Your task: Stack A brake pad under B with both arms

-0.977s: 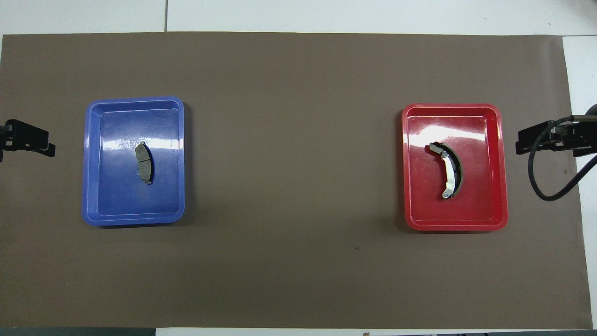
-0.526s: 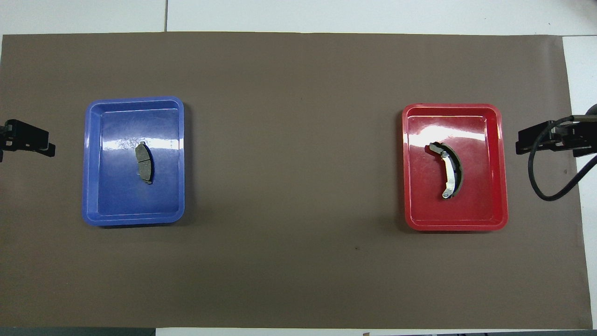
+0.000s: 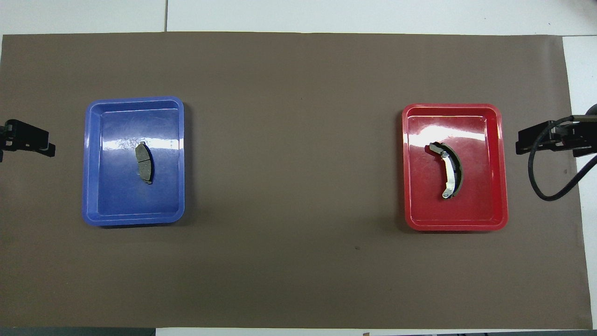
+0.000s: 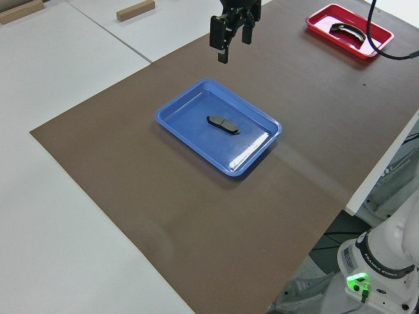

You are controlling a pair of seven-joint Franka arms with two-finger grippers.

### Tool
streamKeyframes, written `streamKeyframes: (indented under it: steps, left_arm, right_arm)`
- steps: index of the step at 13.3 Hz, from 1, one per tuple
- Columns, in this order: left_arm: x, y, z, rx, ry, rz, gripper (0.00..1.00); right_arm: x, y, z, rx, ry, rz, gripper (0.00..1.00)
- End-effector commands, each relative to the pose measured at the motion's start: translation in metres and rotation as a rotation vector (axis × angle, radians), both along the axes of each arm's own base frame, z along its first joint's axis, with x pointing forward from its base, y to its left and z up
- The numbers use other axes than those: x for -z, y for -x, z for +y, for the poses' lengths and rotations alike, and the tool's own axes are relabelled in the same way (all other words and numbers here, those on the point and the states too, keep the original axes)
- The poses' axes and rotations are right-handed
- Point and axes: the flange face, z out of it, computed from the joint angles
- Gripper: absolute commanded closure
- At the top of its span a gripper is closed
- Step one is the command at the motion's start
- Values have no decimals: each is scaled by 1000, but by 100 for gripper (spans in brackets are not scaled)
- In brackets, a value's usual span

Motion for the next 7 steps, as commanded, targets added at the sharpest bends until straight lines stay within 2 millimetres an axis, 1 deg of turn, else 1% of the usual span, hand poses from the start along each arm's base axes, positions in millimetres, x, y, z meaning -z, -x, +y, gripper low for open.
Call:
streamKeyframes:
  steps: [1,2,3,4,5,6,7]
  left_arm:
    - [1,4,0,4,17,10,1]
    - [1,4,0,2,17,10,1]
    - [1,4,-4,7,16,9,1]
    - [7,6,-10,17,17,16,3]
    - [16,9,-20,36,18,-20,8]
    - [33,14,-30,53,20,-75,8]
    - [52,23,-31,52,21,-111,7]
  right_arm:
    - [0,0,0,11,-3,-2,0]
    - [0,0,0,11,-3,-2,0]
    - [0,0,0,11,-3,-2,0]
    - [0,0,0,11,-3,-2,0]
    - [0,0,0,10,-3,-2,0]
    - [0,0,0,10,-3,-2,0]
    - [0,0,0,10,-3,-2,0]
